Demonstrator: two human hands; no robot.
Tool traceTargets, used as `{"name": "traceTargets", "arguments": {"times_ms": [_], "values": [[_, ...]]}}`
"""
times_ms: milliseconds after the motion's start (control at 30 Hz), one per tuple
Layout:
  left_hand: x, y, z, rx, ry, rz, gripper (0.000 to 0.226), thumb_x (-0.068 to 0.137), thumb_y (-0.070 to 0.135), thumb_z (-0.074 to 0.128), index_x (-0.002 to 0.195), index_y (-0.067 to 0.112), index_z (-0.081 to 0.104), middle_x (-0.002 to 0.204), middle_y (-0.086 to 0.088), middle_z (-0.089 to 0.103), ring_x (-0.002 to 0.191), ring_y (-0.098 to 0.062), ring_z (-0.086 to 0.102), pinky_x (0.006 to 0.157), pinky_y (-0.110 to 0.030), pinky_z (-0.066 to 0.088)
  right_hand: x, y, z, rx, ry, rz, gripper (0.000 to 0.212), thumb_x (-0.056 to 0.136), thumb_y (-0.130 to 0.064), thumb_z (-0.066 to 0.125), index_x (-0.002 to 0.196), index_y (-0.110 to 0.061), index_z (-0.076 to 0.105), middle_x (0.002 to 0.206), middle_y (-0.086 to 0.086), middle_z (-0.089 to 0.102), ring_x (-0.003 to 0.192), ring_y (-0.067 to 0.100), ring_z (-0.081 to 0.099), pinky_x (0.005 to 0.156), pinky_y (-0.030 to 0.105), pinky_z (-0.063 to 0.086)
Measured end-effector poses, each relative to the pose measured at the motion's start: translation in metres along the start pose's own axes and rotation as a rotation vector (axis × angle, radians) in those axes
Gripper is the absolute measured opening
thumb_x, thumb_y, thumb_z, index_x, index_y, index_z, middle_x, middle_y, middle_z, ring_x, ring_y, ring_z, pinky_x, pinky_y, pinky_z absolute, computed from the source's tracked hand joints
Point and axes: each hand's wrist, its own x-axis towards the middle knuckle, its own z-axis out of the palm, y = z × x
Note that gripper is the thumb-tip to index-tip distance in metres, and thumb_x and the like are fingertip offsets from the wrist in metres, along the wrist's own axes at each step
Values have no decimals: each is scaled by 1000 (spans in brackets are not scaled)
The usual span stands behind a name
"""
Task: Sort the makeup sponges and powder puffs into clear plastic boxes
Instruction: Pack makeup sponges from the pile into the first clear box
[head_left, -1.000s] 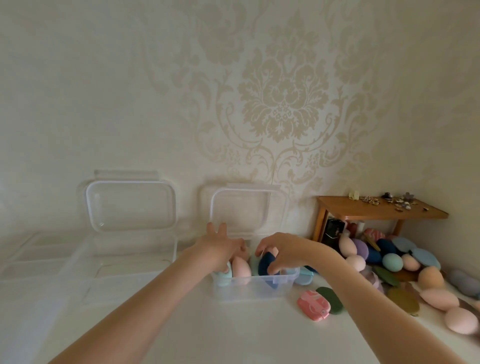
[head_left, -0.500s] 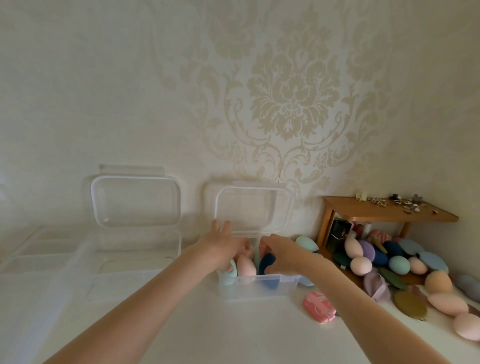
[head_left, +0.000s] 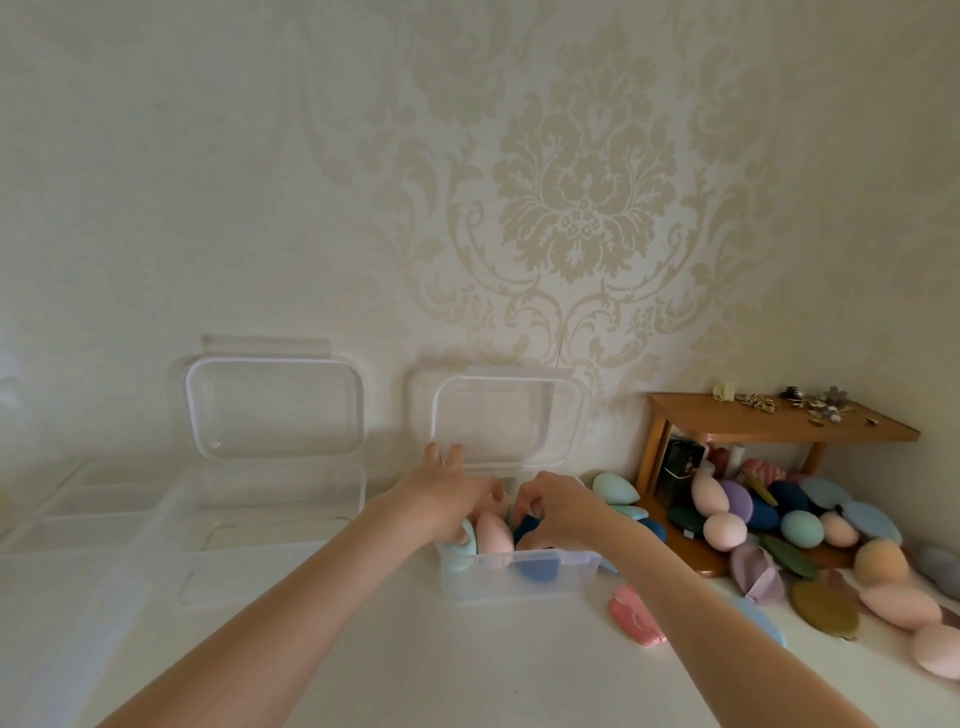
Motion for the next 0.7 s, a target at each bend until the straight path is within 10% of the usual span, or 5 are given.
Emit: {"name": "traceTargets", "arguments": {"times_ms": [267, 467, 700], "values": [[0, 0, 1, 14, 2, 3, 56, 86, 18, 57, 134, 38, 36, 126, -8, 30, 123, -31, 25, 91, -37, 43, 6, 1, 6, -72, 118, -4, 35, 73, -21, 74, 62, -27, 42, 73, -10, 39, 81, 14, 46, 66, 18, 36], [-1, -1, -4, 71, -23, -23, 54, 85, 27, 60, 134, 27, 38, 127, -9, 36, 122, -30, 30, 94, -37, 42, 5, 9, 6, 49, 32, 90, 40, 73, -23, 73, 96, -18, 41, 93, 0, 48, 85, 17, 45, 68, 21, 40], [-2, 26, 4, 91, 233, 93, 44, 86, 30, 59, 126, 16, 46, 126, -7, 38, 115, -27, 39, 86, -34, 40, 4, 0, 1, -128, 40, 69, 7, 84, -13, 57, 81, -13, 51, 101, 13, 62, 85, 21, 53, 72, 25, 44]]}}
